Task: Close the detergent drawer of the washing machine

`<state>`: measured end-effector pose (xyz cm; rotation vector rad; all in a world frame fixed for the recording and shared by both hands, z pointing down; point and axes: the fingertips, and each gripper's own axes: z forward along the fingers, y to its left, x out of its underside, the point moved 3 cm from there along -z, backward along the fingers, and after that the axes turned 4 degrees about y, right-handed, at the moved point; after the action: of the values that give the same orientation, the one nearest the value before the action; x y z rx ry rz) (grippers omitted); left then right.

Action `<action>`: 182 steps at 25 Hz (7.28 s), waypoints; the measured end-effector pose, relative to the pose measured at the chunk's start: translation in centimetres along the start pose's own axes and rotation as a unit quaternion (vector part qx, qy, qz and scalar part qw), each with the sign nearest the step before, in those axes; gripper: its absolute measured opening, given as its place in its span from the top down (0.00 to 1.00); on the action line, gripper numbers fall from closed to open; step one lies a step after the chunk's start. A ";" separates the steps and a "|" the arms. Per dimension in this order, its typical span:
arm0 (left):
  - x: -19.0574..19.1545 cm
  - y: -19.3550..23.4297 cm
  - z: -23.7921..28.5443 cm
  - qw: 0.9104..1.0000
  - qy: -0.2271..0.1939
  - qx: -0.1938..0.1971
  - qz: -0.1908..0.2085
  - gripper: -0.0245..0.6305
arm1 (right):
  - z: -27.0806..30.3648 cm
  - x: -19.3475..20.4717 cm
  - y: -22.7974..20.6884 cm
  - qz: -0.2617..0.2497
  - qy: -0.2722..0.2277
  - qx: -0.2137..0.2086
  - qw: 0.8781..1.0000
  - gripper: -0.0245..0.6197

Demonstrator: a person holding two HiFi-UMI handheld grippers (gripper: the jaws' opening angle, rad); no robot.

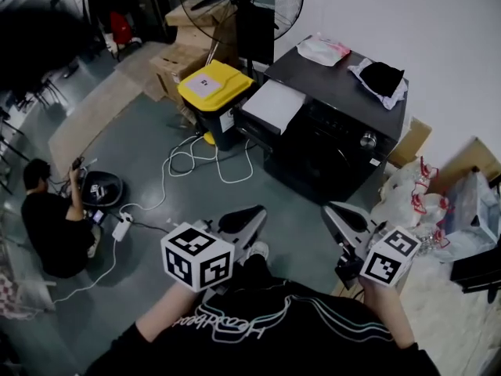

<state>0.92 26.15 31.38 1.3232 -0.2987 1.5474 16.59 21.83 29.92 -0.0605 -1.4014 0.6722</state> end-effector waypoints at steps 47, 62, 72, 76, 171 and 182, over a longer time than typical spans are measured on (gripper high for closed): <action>-4.3 33.5 22.6 0.983 0.153 -0.055 0.086 0.91 | 16.2 -3.2 -21.5 0.134 0.001 0.159 0.978 0.92; -3.3 34.9 24.1 0.977 0.170 -0.075 0.103 0.91 | 16.6 -1.8 -23.4 0.168 -0.003 0.156 0.973 0.92; -3.4 35.1 24.1 0.980 0.164 -0.069 0.087 0.93 | 17.1 -0.9 -24.2 0.200 -0.010 0.162 0.966 0.92; -3.6 35.2 24.1 0.981 0.163 -0.068 0.080 0.93 | 17.4 -0.7 -24.3 0.204 -0.009 0.163 0.965 0.92; -12.6 37.4 37.8 0.986 0.144 -0.073 0.045 0.93 | 20.9 -7.5 -38.7 0.215 0.018 0.130 0.968 0.92; -12.7 37.6 37.9 0.988 0.134 -0.062 0.041 0.93 | 22.0 -7.5 -39.1 0.214 0.029 0.123 0.969 0.92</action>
<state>-8.94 -24.55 49.78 1.0035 -0.2761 1.7258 11.84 -21.14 44.19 -0.1885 -1.2475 1.1885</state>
